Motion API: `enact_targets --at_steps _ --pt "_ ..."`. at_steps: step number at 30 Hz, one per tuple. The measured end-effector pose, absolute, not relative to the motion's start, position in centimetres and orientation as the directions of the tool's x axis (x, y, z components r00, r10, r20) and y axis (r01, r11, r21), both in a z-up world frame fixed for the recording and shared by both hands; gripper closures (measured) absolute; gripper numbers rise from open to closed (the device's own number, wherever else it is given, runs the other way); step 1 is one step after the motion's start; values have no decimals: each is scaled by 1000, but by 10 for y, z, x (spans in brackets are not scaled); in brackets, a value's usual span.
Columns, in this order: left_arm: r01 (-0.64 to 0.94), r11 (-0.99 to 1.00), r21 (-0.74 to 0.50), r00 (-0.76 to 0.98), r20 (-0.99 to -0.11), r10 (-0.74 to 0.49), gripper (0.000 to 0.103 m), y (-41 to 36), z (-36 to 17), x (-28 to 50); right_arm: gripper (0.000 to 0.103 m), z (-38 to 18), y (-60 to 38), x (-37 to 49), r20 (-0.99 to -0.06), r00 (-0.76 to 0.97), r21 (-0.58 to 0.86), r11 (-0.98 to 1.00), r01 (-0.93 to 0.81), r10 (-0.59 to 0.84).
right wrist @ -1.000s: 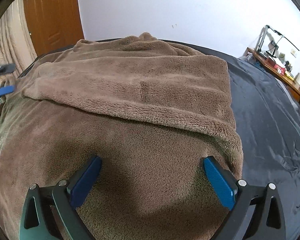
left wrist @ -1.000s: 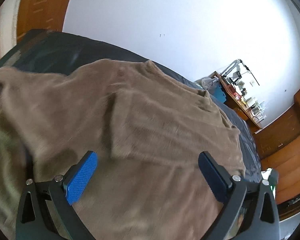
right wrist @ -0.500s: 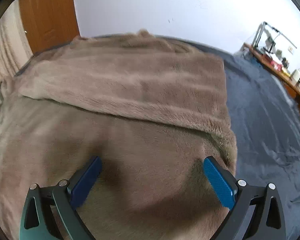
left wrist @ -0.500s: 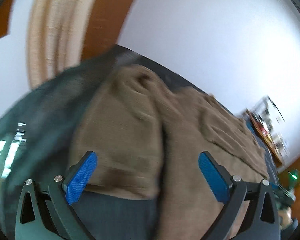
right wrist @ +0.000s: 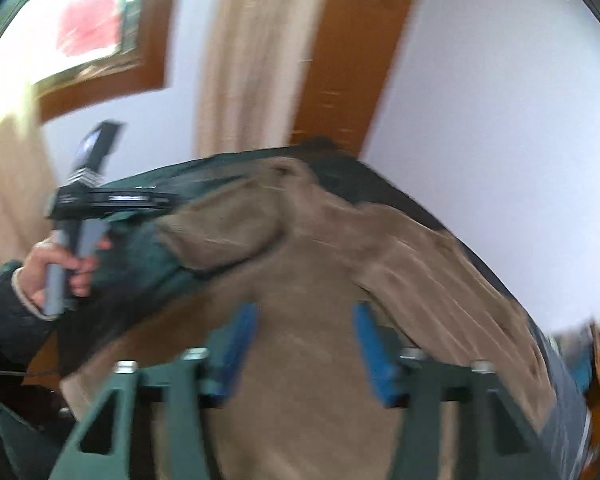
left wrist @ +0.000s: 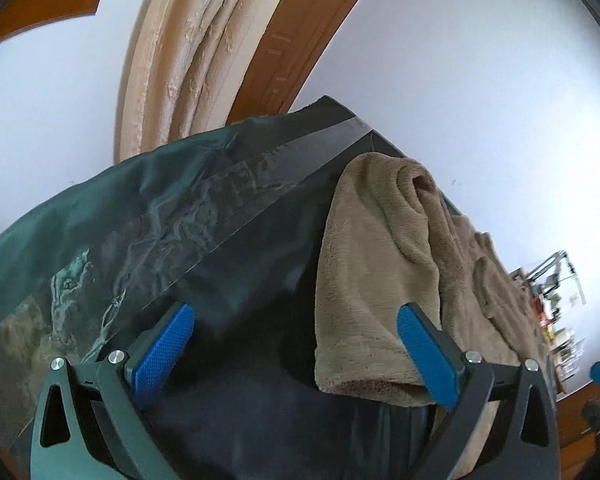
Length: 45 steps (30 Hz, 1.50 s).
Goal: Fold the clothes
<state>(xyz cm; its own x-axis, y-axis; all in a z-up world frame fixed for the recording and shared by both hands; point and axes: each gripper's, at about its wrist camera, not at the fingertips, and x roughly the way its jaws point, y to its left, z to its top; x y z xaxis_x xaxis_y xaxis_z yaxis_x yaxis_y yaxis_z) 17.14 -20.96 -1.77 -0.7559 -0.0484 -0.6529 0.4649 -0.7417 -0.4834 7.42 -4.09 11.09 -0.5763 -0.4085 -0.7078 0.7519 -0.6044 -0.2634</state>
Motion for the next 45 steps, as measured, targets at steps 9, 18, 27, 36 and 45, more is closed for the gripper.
enact_targets --at_steps 9,18,27,36,45 --pt "390 -628 -673 -863 -505 6 1 -241 -22 196 56 67 -154 74 -778 -453 -274 -413 868 -435" --pt "353 -619 -701 -885 -465 22 1 -243 -18 203 56 10 -213 51 -834 -425 -298 -360 884 -353" --pt "348 -623 -700 -886 -463 26 1 -244 -18 205 68 -11 -234 42 -829 -428 -299 -361 883 -360" --pt "361 -629 -688 -878 -477 18 1 -243 -18 202 95 26 -217 15 -745 -490 -247 -496 833 -452" --pt "378 -649 -660 -860 -511 18 1 -240 -18 197 95 163 -104 -42 -441 -738 -81 -796 599 -511"
